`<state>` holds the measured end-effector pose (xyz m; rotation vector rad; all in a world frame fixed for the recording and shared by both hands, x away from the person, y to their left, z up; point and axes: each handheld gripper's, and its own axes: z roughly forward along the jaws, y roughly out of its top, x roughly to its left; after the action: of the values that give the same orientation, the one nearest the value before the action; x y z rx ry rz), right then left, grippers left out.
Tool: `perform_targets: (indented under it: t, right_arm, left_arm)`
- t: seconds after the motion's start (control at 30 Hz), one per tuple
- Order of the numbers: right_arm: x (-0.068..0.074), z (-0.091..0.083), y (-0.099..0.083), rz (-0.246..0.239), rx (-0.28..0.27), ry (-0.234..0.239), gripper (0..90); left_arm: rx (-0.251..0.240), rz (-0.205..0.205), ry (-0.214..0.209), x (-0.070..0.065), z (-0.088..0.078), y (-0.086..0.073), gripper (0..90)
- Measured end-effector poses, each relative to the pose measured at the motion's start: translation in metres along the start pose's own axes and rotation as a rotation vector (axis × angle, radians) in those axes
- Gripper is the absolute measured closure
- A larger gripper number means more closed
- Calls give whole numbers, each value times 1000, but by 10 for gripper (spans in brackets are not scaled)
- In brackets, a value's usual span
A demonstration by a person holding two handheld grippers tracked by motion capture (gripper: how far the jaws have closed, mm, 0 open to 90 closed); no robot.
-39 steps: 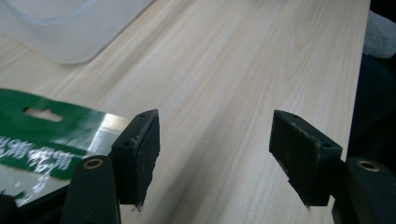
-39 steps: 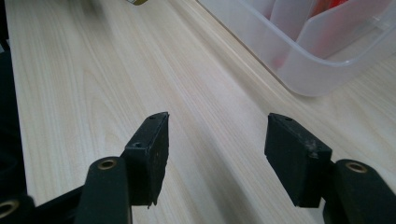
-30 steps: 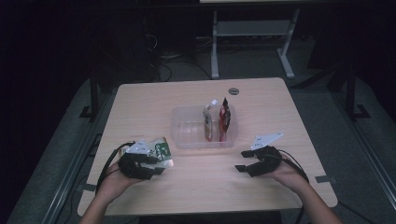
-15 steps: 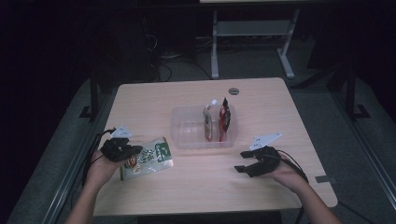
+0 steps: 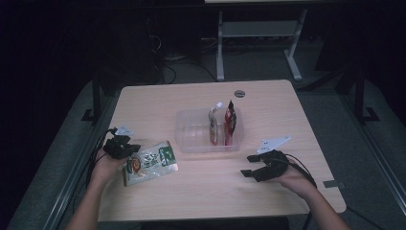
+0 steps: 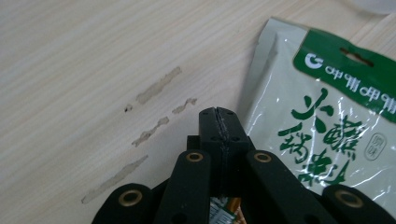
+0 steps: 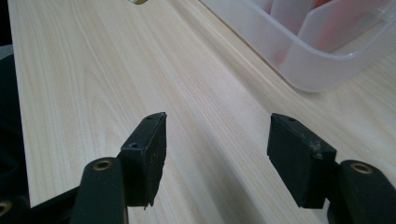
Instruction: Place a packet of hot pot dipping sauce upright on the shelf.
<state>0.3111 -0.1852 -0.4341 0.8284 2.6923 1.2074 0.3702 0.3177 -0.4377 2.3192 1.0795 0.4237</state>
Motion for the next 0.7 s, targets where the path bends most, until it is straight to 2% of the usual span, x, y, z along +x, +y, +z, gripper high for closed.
perform_targets:
  t: [0.13,0.27,0.33,0.37,0.4,0.43,0.7]
  right_arm:
    - [0,-1,0,1,-6,0,370]
    - [-1,-2,0,-3,-10,-3,371]
    - [-2,-2,-1,-3,-10,-2,371]
    - [-2,-2,-1,-4,-10,-3,372]
    - [-2,-2,-1,-1,-9,-2,372]
    - [-2,-2,-1,-2,-9,-3,372]
    - [-2,-2,0,-3,-9,-4,373]
  left_arm:
    - [8,-14,-31,-2,2,-2,896]
    - [33,21,-65,-10,3,-3,896]
    - [36,23,-89,-13,3,-3,897]
    - [35,34,-94,-14,4,-3,897]
    - [28,27,-103,-17,4,-2,897]
    - [36,39,-107,-18,4,-2,896]
    - [14,51,-179,-34,6,0,896]
